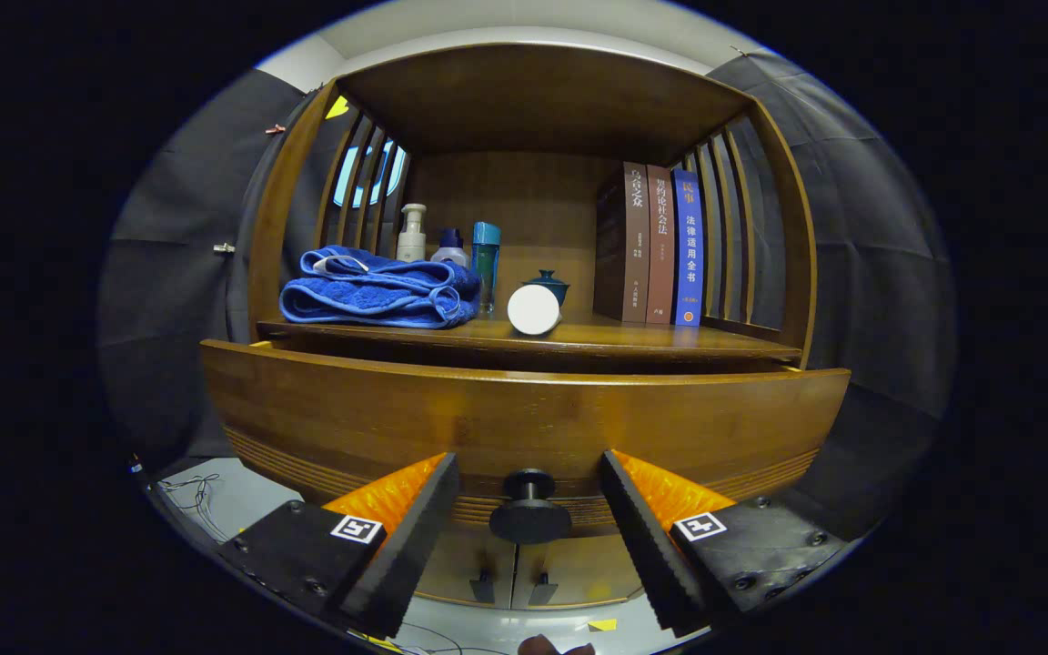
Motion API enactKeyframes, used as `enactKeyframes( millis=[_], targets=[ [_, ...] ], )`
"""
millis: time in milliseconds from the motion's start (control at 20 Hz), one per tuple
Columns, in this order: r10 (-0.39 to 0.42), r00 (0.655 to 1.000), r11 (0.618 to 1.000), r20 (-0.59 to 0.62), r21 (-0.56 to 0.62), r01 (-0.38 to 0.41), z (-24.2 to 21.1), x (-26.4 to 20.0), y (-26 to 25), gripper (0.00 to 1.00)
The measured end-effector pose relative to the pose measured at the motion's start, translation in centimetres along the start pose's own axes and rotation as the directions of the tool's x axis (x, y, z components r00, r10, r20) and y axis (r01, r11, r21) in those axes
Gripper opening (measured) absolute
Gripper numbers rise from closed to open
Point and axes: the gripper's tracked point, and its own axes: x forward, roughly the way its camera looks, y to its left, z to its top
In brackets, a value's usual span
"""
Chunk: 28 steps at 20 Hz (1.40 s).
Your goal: Pull open the drawer, take out the items inside it, and place them on the countertop above the cabinet.
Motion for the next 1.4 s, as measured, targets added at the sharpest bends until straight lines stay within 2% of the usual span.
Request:
enactKeyframes(
  millis=[300,700,1100,1400],
  targets=[
    [-0.007,1.0,1.0,-0.007,-0.002,0.007,0.5,2.9,0.3,1.0],
    [-0.016,1.0,1.0,-0.015,0.001,0.016,0.7,4.5,0.5,1.0],
    [-0.004,1.0,1.0,-0.006,0.0,0.004,1.1,4.1,0.7,1.0],
    [0.02,0.998,1.0,0.063,-0.02,-0.019,6.0,0.2,0.9,1.0]
  ],
)
